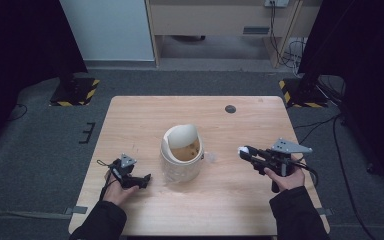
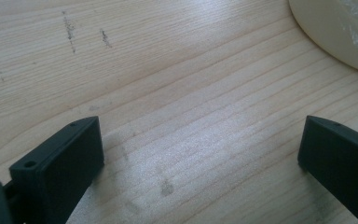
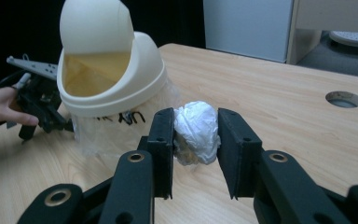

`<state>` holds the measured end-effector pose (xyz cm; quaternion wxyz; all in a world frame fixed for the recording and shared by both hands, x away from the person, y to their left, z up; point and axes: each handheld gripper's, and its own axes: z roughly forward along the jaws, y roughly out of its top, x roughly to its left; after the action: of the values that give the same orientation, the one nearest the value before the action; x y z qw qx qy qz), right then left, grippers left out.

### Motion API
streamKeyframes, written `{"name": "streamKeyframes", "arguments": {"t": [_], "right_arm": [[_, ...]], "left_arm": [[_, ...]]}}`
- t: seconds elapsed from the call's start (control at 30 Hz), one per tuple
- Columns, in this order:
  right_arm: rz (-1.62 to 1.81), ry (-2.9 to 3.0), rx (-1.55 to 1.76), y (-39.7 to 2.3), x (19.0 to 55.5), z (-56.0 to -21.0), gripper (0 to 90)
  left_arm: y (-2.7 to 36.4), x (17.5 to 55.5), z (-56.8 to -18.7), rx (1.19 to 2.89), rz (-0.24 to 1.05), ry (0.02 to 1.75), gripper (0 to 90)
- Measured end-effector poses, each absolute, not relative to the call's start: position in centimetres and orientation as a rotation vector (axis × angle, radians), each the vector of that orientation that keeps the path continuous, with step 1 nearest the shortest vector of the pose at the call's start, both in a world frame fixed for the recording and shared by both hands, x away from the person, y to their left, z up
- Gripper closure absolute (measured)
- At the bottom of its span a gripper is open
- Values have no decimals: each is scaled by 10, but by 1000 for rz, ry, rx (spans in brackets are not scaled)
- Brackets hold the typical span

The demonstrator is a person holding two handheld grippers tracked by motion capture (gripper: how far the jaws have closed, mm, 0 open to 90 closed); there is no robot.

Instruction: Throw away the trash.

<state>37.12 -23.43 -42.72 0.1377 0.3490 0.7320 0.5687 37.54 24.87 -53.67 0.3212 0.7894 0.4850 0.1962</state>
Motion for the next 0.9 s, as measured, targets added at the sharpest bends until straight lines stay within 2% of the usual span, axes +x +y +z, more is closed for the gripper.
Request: {"name": "streamKeyframes", "arguments": {"t": [0.53,0.9], "right_arm": [[1797,1998,913,-221,386,-375,677],[1846,2002,839,-199,391,-354,680]], "left_arm": [[249,375,-537,2073,516,1275,0],[249,375,-537,2073,516,1275,0]]}}
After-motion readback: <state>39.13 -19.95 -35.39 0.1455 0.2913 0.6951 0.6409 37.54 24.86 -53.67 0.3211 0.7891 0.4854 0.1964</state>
